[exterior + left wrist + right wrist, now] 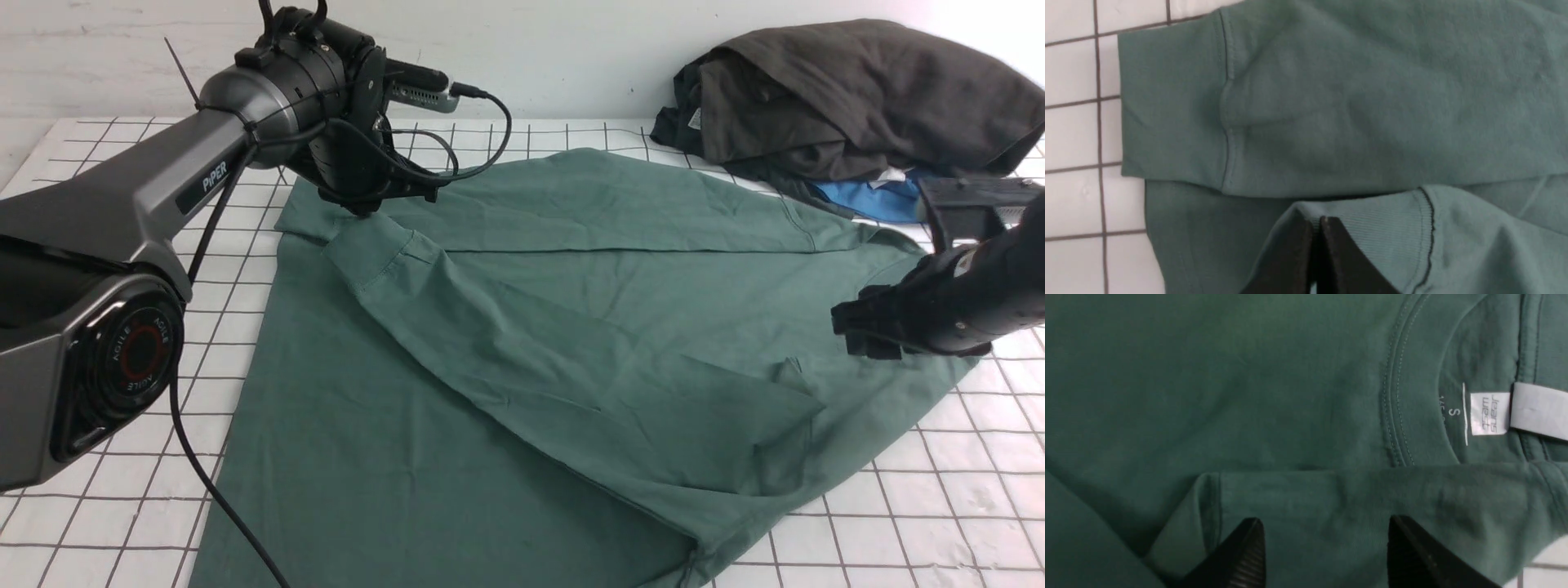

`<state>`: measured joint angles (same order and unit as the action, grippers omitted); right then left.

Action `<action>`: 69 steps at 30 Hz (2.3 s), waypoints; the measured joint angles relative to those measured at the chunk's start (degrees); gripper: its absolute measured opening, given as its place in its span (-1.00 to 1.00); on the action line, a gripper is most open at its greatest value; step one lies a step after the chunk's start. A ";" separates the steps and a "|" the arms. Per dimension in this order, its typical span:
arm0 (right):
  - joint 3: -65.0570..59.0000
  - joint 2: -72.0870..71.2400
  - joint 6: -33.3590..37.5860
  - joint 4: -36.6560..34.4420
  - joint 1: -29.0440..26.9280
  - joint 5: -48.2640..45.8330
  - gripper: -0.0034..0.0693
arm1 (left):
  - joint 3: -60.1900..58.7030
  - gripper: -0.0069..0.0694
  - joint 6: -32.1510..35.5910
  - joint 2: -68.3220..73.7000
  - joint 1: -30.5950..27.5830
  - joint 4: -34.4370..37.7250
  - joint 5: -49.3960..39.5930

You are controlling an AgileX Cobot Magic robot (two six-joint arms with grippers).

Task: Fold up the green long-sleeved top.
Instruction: Use the left arm to drag and place the cuff at the centered position on the left edge of the fabric

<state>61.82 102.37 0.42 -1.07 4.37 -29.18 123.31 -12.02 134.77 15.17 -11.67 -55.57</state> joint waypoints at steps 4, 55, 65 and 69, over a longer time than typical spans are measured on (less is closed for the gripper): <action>2.15 4.85 0.00 4.39 0.00 1.35 0.14 | 0.00 -0.83 0.48 0.00 -0.22 0.16 -1.80; 3.20 1.27 3.44 7.20 0.06 -4.64 -0.83 | 4.09 -0.66 9.02 0.38 -4.76 -0.66 -11.26; 3.15 1.27 2.60 5.92 0.06 -1.05 -0.49 | 4.56 -0.08 10.57 1.12 -6.28 -2.30 -14.86; 3.15 3.25 1.80 5.48 0.06 3.36 -0.08 | 4.56 -0.06 14.53 2.15 -7.20 4.01 -14.88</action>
<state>64.97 105.62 2.22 4.40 4.43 -25.82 127.87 2.51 136.91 7.97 -7.66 -70.45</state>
